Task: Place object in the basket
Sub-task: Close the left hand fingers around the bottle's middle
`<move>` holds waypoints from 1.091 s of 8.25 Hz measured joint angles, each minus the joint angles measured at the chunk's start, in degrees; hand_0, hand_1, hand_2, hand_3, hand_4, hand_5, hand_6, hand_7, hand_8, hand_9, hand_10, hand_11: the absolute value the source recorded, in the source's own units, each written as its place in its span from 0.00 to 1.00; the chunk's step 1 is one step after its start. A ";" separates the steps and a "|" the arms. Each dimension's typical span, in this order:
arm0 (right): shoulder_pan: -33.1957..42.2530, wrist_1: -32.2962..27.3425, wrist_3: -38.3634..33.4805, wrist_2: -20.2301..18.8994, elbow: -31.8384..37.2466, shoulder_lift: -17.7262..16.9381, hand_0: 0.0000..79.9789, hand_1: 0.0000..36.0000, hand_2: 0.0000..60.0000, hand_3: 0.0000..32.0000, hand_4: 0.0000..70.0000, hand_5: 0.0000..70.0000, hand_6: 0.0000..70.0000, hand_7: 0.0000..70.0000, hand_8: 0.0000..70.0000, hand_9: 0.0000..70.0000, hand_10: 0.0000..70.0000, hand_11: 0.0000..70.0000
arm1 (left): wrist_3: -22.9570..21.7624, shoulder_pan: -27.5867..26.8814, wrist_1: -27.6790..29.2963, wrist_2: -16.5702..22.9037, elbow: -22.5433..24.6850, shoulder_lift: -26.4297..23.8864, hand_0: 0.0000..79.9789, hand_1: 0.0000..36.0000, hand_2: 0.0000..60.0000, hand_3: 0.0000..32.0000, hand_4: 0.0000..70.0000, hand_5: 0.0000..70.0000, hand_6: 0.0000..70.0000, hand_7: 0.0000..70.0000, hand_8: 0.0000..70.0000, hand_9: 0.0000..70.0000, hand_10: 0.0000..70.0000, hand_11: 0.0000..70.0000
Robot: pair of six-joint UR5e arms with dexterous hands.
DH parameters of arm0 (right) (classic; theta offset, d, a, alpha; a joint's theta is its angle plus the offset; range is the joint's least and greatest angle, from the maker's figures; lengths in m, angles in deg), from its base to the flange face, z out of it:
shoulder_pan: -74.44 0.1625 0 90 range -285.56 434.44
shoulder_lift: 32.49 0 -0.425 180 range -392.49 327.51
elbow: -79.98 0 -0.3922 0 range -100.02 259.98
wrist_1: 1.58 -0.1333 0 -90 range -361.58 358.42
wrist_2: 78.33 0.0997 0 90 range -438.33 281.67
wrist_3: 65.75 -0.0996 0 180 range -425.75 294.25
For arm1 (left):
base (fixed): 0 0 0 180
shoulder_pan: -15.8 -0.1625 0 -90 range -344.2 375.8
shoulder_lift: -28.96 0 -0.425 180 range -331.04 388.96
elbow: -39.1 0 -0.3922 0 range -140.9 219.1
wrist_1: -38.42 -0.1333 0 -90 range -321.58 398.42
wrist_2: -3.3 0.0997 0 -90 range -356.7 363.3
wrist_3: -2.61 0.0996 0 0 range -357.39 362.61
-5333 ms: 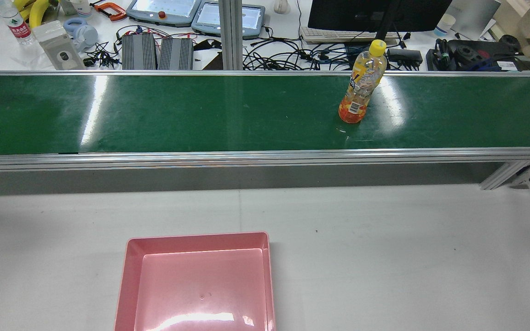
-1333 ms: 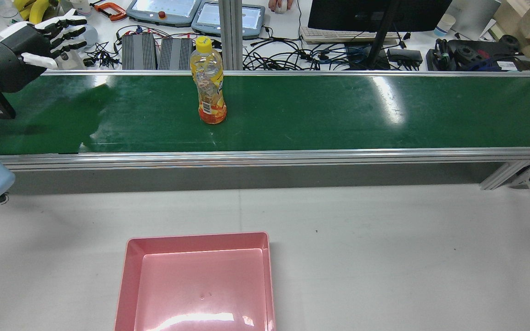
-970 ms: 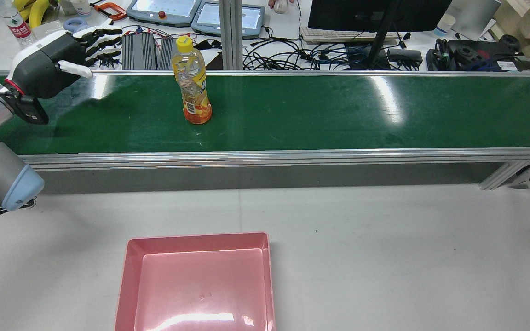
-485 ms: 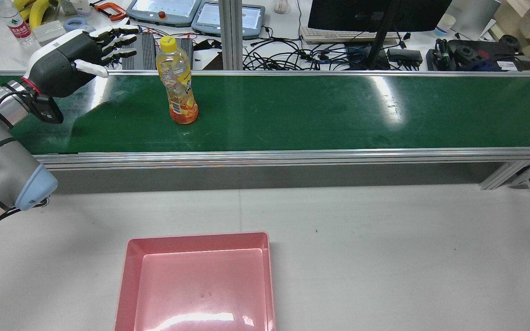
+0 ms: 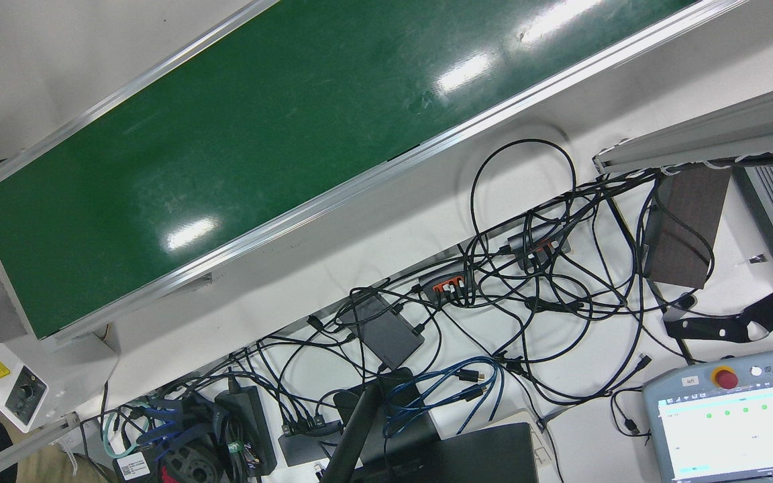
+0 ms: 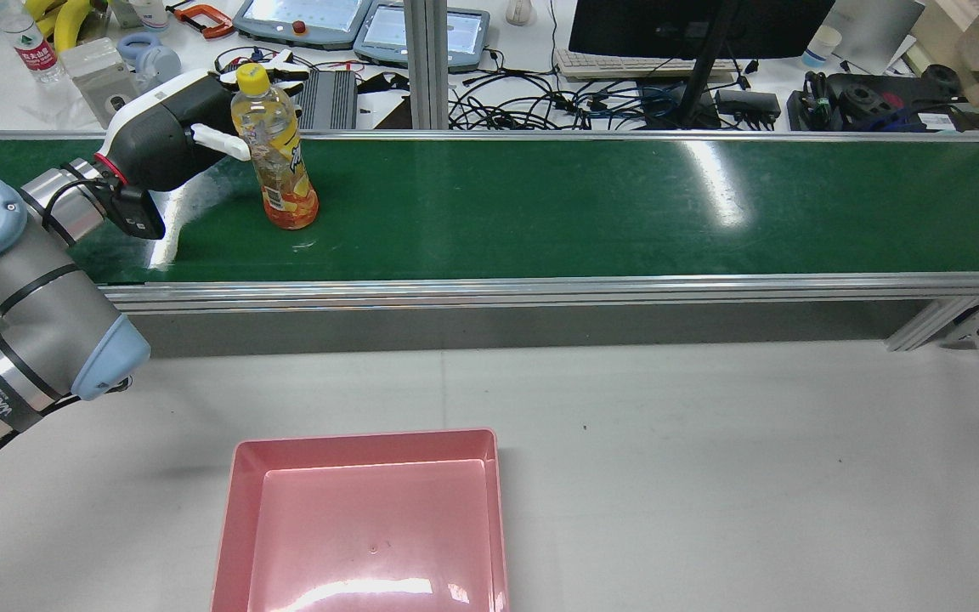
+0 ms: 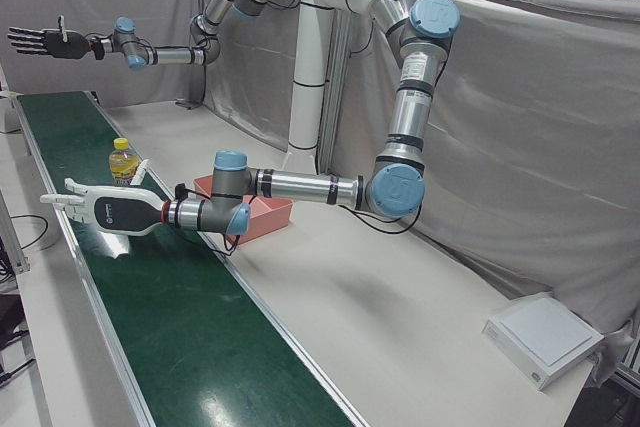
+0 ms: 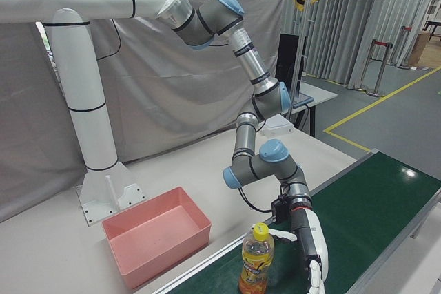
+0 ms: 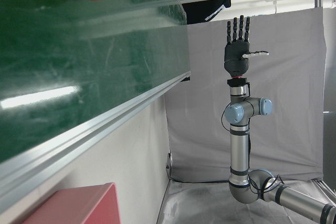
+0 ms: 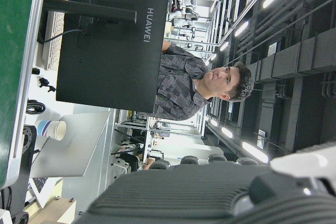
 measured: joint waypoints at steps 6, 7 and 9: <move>0.00 0.00 0.00 0.00 -0.08 0.00 0.00 0.00 0.00 0.00 0.00 0.00 0.00 0.00 0.00 0.00 0.00 0.00 | 0.09 -1.08 -2.88 0.00 0.01 -1.73 0.66 0.61 1.00 0.00 1.00 1.00 1.00 1.00 1.00 1.00 1.00 1.00; 0.00 0.00 0.00 0.00 -0.08 0.01 0.00 0.00 0.00 0.00 0.00 0.00 0.00 0.00 0.00 0.00 0.00 0.00 | 0.11 -0.99 -3.42 -0.03 0.27 -1.97 0.65 0.63 1.00 0.00 1.00 1.00 1.00 1.00 1.00 1.00 1.00 1.00; 0.00 0.00 -0.03 0.00 -0.09 0.02 0.00 0.00 0.00 0.00 0.00 0.00 0.00 0.00 0.00 0.00 0.00 0.00 | 0.10 -0.92 -4.54 -0.07 2.26 -2.02 0.65 0.58 1.00 0.00 1.00 1.00 1.00 1.00 1.00 1.00 1.00 1.00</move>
